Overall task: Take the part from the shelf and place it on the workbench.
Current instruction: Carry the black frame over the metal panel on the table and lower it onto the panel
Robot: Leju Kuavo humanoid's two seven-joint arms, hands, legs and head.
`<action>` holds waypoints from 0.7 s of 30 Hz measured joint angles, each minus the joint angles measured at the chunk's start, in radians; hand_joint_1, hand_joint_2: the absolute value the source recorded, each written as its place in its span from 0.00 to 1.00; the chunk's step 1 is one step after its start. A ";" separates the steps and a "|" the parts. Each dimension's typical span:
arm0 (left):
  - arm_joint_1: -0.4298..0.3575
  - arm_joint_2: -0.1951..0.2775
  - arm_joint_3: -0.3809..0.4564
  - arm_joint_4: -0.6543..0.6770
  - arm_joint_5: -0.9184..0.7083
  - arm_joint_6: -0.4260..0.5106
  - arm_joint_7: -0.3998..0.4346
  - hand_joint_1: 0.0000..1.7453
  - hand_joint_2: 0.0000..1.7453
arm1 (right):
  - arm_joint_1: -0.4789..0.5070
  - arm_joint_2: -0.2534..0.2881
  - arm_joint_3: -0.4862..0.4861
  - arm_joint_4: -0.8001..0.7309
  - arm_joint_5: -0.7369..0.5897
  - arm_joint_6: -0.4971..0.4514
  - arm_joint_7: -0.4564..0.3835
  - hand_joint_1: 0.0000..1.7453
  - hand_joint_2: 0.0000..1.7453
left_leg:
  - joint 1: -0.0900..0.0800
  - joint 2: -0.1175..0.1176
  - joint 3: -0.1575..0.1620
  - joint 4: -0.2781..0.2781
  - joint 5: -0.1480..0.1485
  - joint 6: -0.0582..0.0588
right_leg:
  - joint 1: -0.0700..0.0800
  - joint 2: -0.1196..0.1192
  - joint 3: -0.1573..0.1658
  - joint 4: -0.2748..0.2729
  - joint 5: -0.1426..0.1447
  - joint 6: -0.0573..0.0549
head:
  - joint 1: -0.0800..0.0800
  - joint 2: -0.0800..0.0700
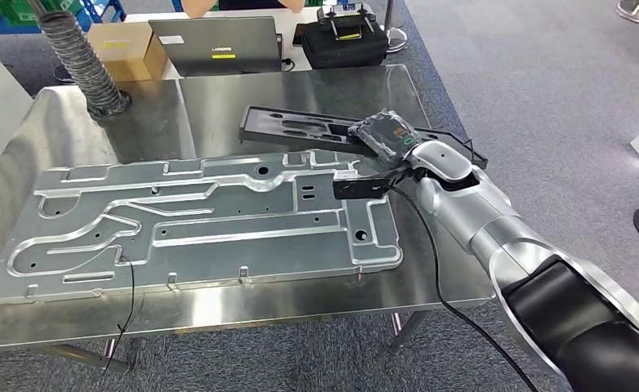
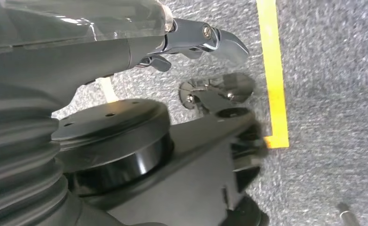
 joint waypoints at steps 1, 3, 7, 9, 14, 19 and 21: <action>0.000 0.000 0.000 0.000 0.001 0.001 -0.002 0.00 1.00 | -0.002 0.006 0.008 0.010 0.000 -0.002 -0.002 1.00 1.00 | -0.002 0.000 0.014 -0.030 0.005 0.004 | 0.001 0.000 -0.001 0.001 -0.001 0.004 | 0.000 0.000; 0.002 0.001 0.000 0.000 0.002 0.002 -0.007 0.00 1.00 | -0.005 0.015 0.022 0.028 -0.001 -0.004 -0.006 1.00 1.00 | -0.004 -0.001 0.019 -0.046 0.001 0.010 | 0.002 -0.001 -0.002 0.000 -0.002 0.014 | 0.000 0.000; 0.005 0.001 0.000 0.000 0.007 -0.001 -0.014 0.00 1.00 | -0.015 0.024 0.043 0.052 0.000 -0.014 -0.014 1.00 1.00 | 0.003 0.001 0.029 -0.063 0.008 0.029 | -0.003 -0.002 -0.043 0.092 -0.062 0.031 | 0.000 0.000; 0.005 0.001 0.000 0.000 0.009 -0.005 -0.015 0.00 1.00 | -0.020 0.028 0.056 0.063 0.001 -0.017 -0.015 1.00 1.00 | 0.003 0.001 0.030 -0.063 0.006 0.033 | -0.006 -0.002 -0.108 0.223 -0.116 0.037 | 0.000 0.000; 0.008 0.001 0.000 0.000 0.010 -0.011 -0.018 0.00 1.00 | -0.035 0.047 0.080 0.083 0.007 -0.015 -0.004 1.00 1.00 | 0.004 -0.002 0.034 -0.051 -0.007 0.022 | -0.019 -0.006 -0.073 0.117 -0.016 0.045 | 0.000 0.000; 0.005 0.001 0.000 0.000 0.010 -0.014 -0.020 0.00 1.00 | -0.063 0.081 0.111 0.099 0.039 -0.020 0.011 1.00 1.00 | 0.001 0.001 0.030 -0.042 -0.016 -0.005 | -0.012 -0.005 -0.033 0.015 0.012 0.020 | 0.000 0.000; 0.005 0.001 0.000 0.000 0.009 -0.015 -0.019 0.00 1.00 | -0.080 0.097 0.124 0.109 0.050 -0.018 0.023 1.00 1.00 | 0.004 0.001 0.018 -0.007 -0.044 -0.015 | -0.014 -0.006 -0.029 0.010 0.013 0.004 | 0.000 0.000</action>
